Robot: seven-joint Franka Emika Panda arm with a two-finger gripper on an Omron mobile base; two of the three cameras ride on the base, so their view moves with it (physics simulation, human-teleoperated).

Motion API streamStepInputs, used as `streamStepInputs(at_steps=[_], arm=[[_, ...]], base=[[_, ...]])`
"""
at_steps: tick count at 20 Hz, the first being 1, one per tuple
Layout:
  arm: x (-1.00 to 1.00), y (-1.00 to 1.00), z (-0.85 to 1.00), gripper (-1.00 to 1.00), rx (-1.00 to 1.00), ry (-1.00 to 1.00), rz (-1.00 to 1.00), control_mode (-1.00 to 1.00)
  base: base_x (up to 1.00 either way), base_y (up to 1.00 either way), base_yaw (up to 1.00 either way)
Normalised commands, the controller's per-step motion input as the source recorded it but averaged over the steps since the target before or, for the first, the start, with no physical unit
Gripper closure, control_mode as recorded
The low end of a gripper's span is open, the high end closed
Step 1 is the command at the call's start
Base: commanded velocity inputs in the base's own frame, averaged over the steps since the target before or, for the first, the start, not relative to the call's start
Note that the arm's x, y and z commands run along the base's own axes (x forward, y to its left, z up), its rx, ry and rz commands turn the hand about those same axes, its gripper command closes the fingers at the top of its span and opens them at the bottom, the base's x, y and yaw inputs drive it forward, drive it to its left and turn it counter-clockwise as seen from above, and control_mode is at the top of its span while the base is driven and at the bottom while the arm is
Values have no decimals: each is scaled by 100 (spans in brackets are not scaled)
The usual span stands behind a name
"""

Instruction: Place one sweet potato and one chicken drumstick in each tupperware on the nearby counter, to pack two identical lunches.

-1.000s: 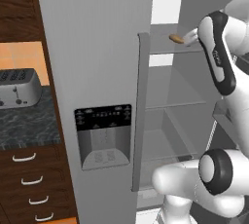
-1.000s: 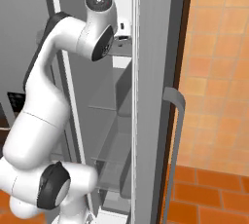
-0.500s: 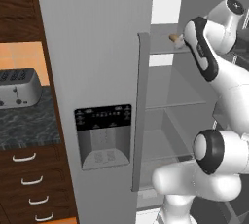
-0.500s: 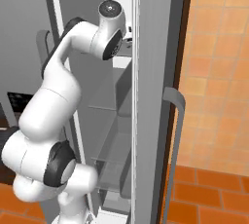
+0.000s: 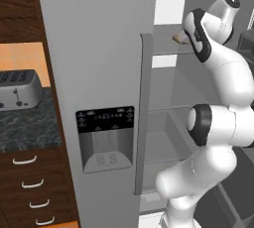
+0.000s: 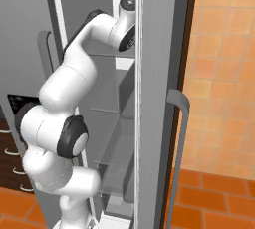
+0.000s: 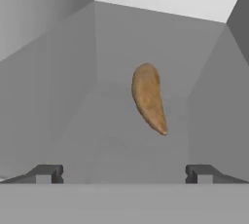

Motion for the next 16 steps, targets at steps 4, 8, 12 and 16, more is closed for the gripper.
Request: streamStepInputs(at_steps=[4, 8, 12, 16], arm=[[39, 0, 0, -100, 0, 1, 3, -100], [30, 0, 0, -100, 0, 0, 2, -100], [53, 0, -17, -100, 0, 0, 0, -100], [49, 0, -18, -100, 0, 0, 0, -100]], base=[[0, 0, 0], [0, 0, 0], [0, 0, 0], [0, 0, 0]])
